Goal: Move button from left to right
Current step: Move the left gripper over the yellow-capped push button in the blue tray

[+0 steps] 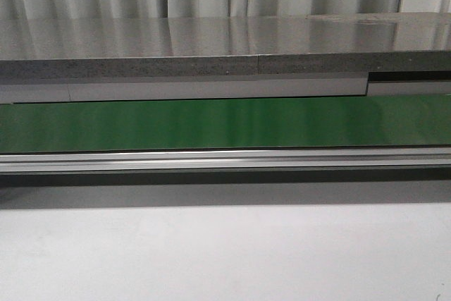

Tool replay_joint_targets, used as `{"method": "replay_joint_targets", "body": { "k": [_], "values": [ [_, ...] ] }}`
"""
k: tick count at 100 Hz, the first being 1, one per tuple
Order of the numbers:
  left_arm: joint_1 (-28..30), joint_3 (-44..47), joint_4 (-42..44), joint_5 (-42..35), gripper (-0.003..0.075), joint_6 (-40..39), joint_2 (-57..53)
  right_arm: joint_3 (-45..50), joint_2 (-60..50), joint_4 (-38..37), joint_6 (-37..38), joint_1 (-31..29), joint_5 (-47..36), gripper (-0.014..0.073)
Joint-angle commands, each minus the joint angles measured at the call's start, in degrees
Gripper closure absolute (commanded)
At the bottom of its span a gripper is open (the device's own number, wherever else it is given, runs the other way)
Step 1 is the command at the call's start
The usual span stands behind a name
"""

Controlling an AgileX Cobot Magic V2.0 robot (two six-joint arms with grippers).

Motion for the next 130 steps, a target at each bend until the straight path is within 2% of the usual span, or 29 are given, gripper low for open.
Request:
{"method": "replay_joint_targets", "body": {
  "k": [1, 42, 59, 85, 111, 130],
  "values": [
    [0.0, 3.4, 0.0, -5.0, 0.0741, -0.5, -1.9, -0.9, -1.1, -0.5, 0.1, 0.1, -4.7, 0.066],
    [0.0, 3.4, 0.0, -6.7, 0.0741, -0.5, -1.9, -0.9, -1.1, -0.5, 0.1, 0.1, -4.7, 0.066],
    [0.0, 0.3, -1.5, -5.1, 0.0741, -0.5, -1.8, -0.9, -1.1, -0.5, 0.1, 0.1, -4.7, 0.066],
    [0.0, -13.7, -2.2, 8.3, 0.0741, -0.5, 5.7, -0.9, -1.1, -0.5, 0.1, 0.1, -4.7, 0.066],
    [0.0, -32.6, -1.9, 32.4, 0.0741, -0.5, 21.4, -0.9, -1.1, -0.5, 0.1, 0.1, -4.7, 0.066],
    [0.0, -41.1, -1.9, 43.9, 0.0741, -0.5, 32.3, -0.9, -1.1, -0.5, 0.1, 0.1, -4.7, 0.066]
  ]
}}
